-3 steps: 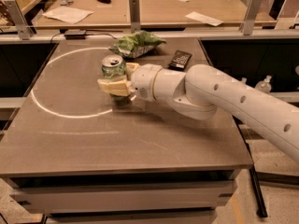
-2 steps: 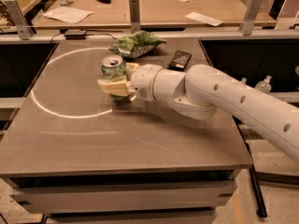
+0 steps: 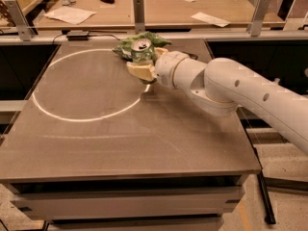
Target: Move green can near green jalapeno chip bag
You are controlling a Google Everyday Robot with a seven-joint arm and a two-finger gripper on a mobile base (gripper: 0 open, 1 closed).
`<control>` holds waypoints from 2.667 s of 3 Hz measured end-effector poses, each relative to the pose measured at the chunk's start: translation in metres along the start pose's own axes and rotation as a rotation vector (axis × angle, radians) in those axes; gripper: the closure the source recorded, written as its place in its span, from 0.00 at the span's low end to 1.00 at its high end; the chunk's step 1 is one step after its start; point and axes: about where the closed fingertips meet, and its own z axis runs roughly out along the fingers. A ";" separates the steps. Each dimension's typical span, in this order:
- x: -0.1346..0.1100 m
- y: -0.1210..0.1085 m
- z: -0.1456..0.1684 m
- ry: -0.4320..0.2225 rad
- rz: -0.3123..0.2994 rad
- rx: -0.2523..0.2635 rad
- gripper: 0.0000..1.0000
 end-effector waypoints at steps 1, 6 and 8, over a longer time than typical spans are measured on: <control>0.000 0.000 0.000 0.000 0.000 0.000 1.00; 0.032 -0.083 0.046 0.031 0.074 0.263 1.00; 0.045 -0.083 0.052 0.043 0.169 0.252 0.59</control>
Offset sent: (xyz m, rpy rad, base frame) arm 0.0301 -0.0239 -0.0100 -0.0449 0.0149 -0.1558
